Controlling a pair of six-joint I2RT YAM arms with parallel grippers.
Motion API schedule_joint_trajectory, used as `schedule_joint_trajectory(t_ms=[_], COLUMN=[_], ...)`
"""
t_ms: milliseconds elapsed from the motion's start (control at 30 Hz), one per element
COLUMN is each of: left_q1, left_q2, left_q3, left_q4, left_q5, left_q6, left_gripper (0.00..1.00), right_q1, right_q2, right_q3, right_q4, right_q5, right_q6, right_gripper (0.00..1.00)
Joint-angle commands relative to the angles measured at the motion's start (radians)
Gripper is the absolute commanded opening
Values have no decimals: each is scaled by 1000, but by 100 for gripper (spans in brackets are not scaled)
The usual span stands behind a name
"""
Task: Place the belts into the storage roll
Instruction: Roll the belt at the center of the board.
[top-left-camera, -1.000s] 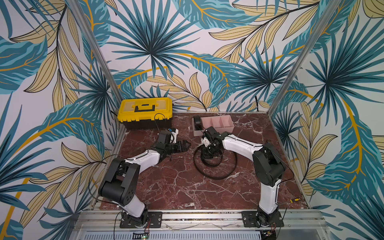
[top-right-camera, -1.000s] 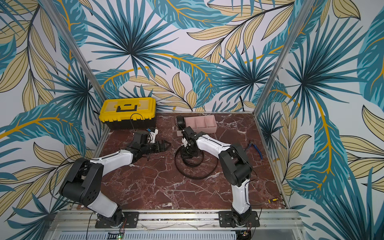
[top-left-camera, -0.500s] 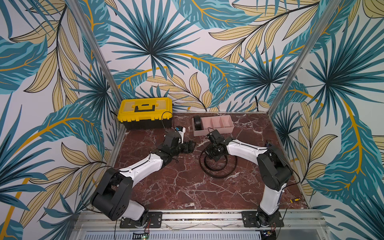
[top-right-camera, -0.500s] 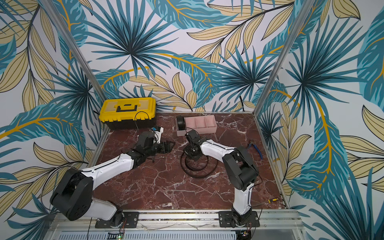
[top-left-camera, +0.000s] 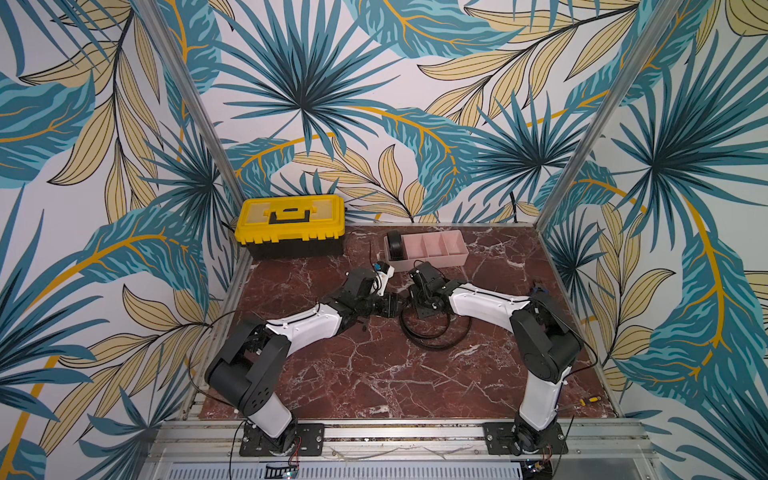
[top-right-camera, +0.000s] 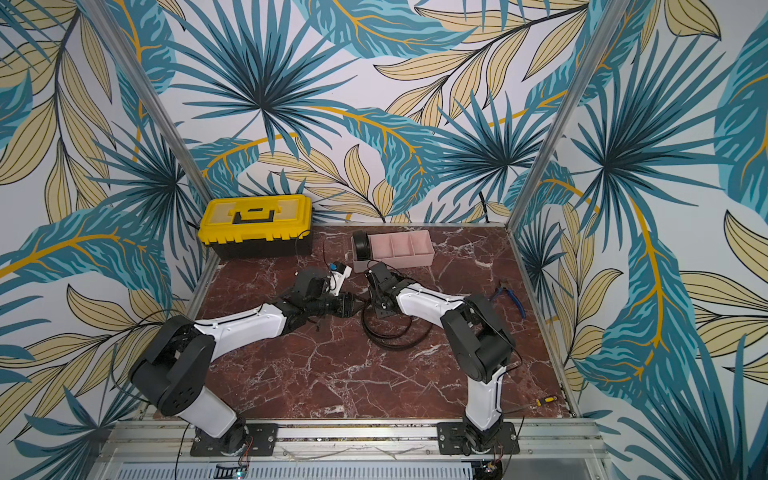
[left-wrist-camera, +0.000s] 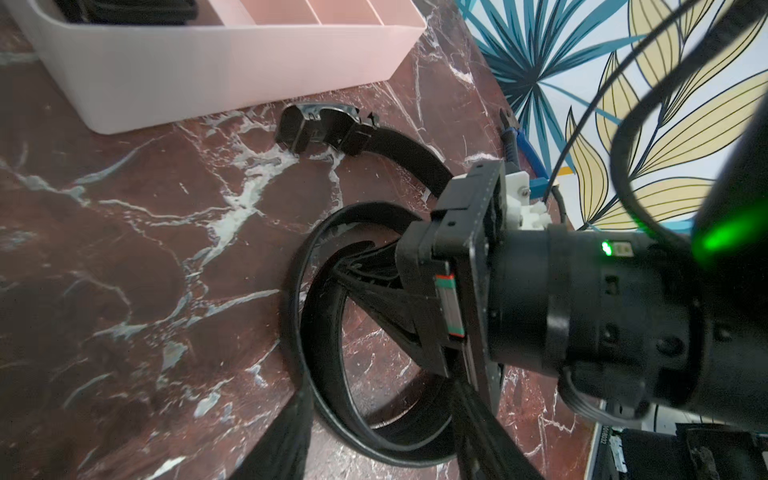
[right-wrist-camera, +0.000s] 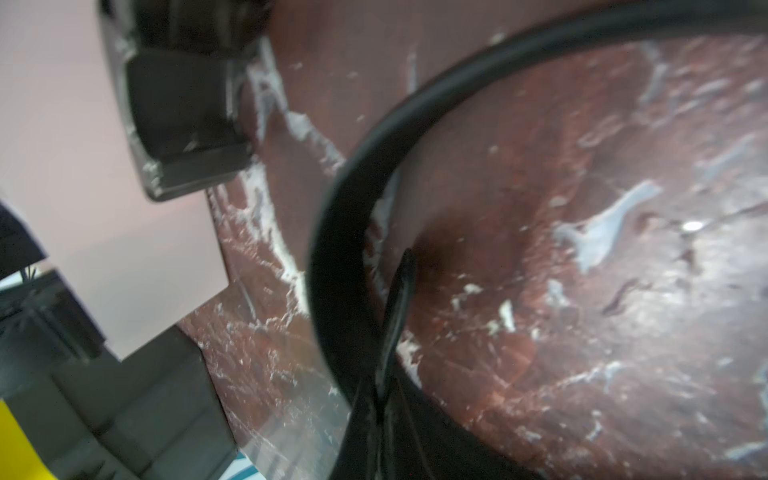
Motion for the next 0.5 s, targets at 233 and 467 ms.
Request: schedule_joint_trajectory(t_ms=[233, 467], left_q1=[-24, -74], left_q2=[105, 124], left_q3=[96, 115], left_q4=[-79, -144], left_q5=[50, 7], left_q6=[122, 190], left_gripper=[48, 46], right_q1=[9, 9], right_q2=[-74, -77], right_q3=[-101, -91], right_q4=[-2, -3], right_q5=[74, 88], right_q6=[161, 172], right_gripper=[0, 0])
